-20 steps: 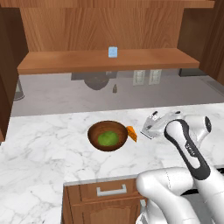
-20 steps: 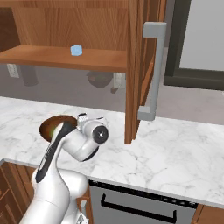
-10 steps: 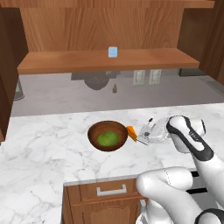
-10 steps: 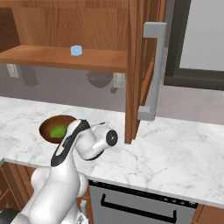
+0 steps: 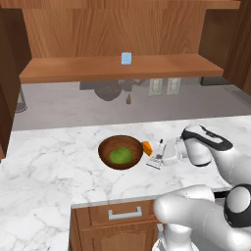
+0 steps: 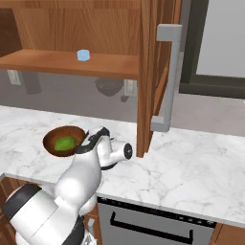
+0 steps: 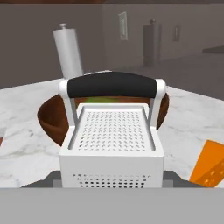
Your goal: Pick the cheese from the fridge and the cheese grater from the cabinet and place them next to the salad bowl.
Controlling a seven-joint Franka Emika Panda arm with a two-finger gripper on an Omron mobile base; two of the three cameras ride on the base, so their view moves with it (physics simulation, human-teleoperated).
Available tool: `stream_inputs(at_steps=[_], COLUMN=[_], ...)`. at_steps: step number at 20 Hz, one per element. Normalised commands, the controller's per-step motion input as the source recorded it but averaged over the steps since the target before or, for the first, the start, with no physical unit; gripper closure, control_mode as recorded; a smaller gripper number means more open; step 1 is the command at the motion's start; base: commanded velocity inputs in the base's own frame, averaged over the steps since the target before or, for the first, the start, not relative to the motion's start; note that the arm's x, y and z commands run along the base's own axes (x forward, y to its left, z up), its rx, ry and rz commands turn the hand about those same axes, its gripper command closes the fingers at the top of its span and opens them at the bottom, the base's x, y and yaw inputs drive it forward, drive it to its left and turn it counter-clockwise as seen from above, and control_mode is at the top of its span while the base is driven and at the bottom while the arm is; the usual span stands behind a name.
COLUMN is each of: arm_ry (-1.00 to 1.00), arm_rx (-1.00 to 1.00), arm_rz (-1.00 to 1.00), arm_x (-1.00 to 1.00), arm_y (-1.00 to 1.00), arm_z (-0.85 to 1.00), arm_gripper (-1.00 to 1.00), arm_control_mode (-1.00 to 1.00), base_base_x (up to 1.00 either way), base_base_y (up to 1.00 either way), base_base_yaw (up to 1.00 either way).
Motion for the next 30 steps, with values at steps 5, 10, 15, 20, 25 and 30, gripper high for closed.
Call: stream_inputs(at_steps=[5, 10, 15, 20, 25, 30], arm_ry=[0.02, 0.01, 0.01, 0.0, 0.0, -0.07], arm_rx=[0.0, -0.01, -0.01, -0.03, -0.05, -0.09], arm_rz=[0.14, 0.11, 0.1, 0.0, 0.0, 0.0], arm_x=[0.28, 0.15, 0.04, 0.0, -0.14, -0.01], arm_y=[0.01, 0.04, 0.04, 0.11, 0.14, 0.14], arm_z=[-0.24, -0.12, -0.15, -0.18, -0.19, -0.1], arm_gripper=[1.0, 1.0, 1.0, 1.0, 1.0, 1.0], arm_control_mode=[-1.0, -1.0, -1.0, -1.0, -1.0, -1.0], base_base_x=[0.0, 0.0, 0.0, 0.0, 0.0, 0.0], base_base_y=[0.0, 0.0, 0.0, 0.0, 0.0, 0.0], base_base_yaw=[0.0, 0.0, 0.0, 0.0, 0.0, 0.0])
